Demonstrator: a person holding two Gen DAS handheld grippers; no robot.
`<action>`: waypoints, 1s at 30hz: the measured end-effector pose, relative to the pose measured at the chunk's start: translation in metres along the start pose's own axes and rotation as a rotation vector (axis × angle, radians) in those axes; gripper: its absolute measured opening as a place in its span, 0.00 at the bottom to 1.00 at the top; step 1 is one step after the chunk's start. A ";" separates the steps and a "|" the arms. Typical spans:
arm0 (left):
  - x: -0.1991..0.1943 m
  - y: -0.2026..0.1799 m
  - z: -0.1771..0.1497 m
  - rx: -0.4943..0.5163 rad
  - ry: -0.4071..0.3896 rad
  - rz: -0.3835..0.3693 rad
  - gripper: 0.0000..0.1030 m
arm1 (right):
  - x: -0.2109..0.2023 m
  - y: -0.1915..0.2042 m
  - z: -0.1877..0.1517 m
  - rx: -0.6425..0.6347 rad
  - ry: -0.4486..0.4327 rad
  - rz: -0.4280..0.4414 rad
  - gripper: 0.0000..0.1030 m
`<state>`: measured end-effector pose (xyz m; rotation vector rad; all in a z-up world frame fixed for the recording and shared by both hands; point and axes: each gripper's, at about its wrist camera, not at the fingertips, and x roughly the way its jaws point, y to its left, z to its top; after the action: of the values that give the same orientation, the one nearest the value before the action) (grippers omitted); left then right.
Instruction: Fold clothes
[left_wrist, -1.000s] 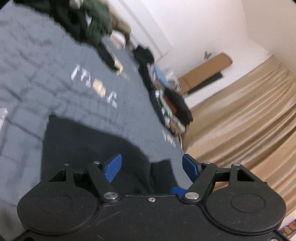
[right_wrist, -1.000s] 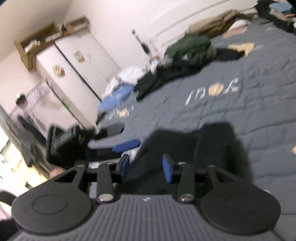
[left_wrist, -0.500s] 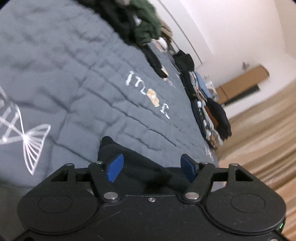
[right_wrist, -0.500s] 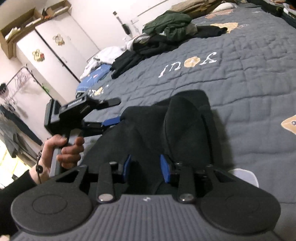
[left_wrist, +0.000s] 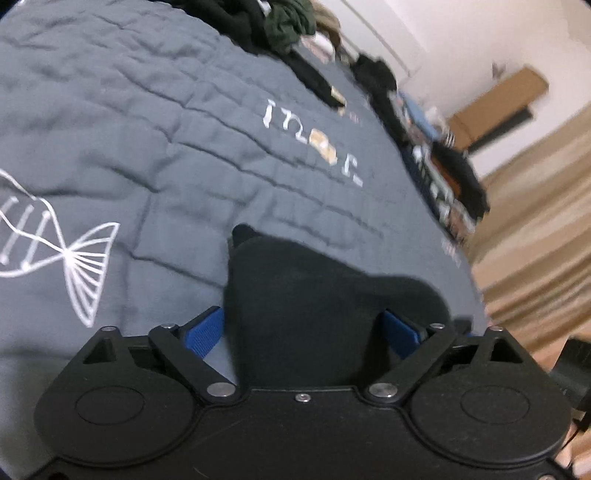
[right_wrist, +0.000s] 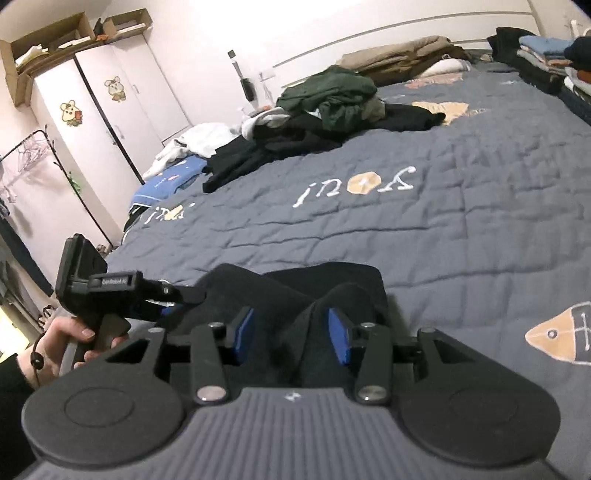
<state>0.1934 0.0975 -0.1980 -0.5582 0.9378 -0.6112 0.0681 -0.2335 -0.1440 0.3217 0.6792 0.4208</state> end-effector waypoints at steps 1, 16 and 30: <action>0.001 -0.002 -0.001 0.001 -0.018 -0.007 0.61 | 0.001 -0.001 -0.001 0.010 -0.011 -0.002 0.42; 0.002 -0.031 0.002 0.126 -0.098 0.151 0.56 | 0.019 -0.028 -0.009 0.091 0.002 -0.079 0.39; -0.111 -0.117 -0.067 0.288 -0.217 0.140 0.83 | -0.072 0.013 -0.007 0.130 0.007 -0.078 0.44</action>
<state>0.0579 0.0812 -0.0889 -0.2910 0.6629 -0.5362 0.0097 -0.2554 -0.1055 0.4155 0.7256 0.3040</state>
